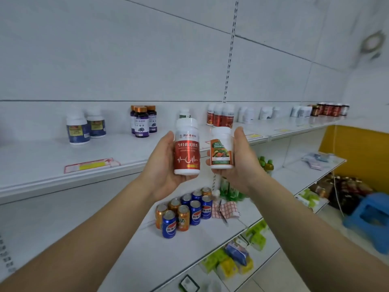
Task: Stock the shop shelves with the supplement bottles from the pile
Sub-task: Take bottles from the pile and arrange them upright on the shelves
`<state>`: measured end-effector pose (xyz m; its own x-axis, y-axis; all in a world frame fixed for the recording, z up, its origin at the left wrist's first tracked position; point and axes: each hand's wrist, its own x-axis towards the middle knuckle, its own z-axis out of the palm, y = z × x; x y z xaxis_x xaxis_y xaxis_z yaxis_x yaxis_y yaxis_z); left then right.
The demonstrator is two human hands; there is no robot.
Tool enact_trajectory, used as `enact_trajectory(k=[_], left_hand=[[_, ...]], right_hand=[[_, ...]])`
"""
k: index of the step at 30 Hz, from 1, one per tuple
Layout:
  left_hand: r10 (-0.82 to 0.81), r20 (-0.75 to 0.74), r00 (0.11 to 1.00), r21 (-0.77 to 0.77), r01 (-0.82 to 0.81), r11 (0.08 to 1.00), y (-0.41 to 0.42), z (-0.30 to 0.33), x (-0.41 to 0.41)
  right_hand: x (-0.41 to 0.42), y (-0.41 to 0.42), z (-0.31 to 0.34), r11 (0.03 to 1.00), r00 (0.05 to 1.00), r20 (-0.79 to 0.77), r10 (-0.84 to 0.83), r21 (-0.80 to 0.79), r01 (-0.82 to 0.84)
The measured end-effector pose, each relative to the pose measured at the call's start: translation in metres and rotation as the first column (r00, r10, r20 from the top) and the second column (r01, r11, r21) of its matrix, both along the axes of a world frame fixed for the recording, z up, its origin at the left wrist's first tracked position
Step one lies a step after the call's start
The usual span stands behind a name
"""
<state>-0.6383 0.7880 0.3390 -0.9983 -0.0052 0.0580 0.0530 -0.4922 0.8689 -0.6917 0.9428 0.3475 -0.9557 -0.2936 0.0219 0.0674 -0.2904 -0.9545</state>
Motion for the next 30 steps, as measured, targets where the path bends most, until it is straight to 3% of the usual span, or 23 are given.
enact_trajectory(k=[2,5,8,15,20,25,30], left_hand=[[-0.001,-0.016,1.0,-0.027,0.0,1.0,0.009,0.005,-0.032],[0.065,-0.027,0.997,-0.188,-0.069,0.98,0.023,0.01,-0.079],[0.118,-0.042,0.992,-0.356,-0.125,0.926,0.039,0.014,-0.12],[0.196,-0.129,0.972,-0.402,-0.231,0.886,0.084,0.021,-0.2],[0.347,-0.213,0.913,-0.541,-0.406,0.736,0.134,0.031,-0.266],[0.402,-0.216,0.89,-0.659,-0.436,0.612,0.179,0.038,-0.331],[0.397,-0.286,0.872,-0.82,-0.437,0.37,0.197,0.033,-0.369]], right_hand=[[-0.033,0.01,0.002,1.0,1.0,0.006,-0.024,0.013,0.024],[-0.077,0.03,0.006,0.997,0.997,0.006,-0.077,0.005,0.077],[-0.117,0.051,0.008,0.987,0.989,-0.11,-0.094,0.117,0.107],[-0.221,0.099,0.008,0.972,0.97,-0.223,-0.093,0.192,0.137],[-0.301,0.147,0.015,0.98,0.958,-0.287,0.023,0.196,0.036],[-0.376,0.185,0.027,0.96,0.941,-0.302,0.151,0.274,-0.066],[-0.429,0.192,0.031,0.913,0.909,-0.332,0.251,0.394,-0.108]])
